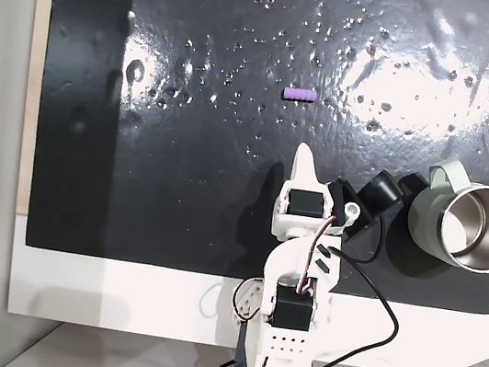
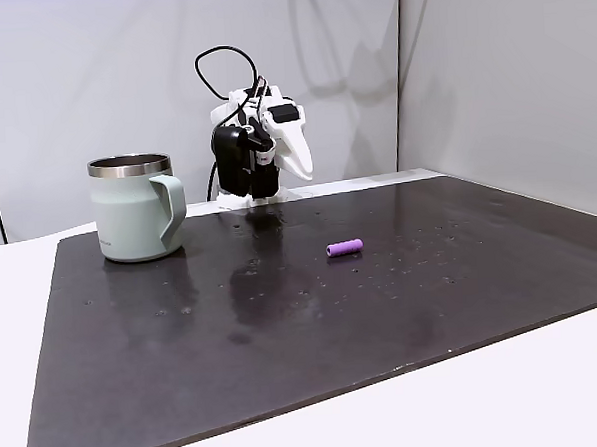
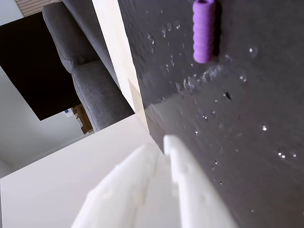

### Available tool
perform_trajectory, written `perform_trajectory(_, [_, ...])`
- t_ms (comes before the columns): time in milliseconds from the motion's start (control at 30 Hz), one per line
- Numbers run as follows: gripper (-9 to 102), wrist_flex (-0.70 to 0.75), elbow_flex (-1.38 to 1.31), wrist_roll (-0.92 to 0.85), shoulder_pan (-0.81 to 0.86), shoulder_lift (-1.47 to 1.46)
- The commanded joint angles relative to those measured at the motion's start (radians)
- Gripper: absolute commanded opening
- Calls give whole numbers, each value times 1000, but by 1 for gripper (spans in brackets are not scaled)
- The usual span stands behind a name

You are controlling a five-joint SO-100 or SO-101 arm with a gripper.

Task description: Grasp a pengrip and put it in the cup.

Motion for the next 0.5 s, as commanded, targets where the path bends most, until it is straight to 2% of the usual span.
perform_trajectory(0, [0,8,41,28,11,14])
perform_trajectory(467, [0,-2,40,12,3,14])
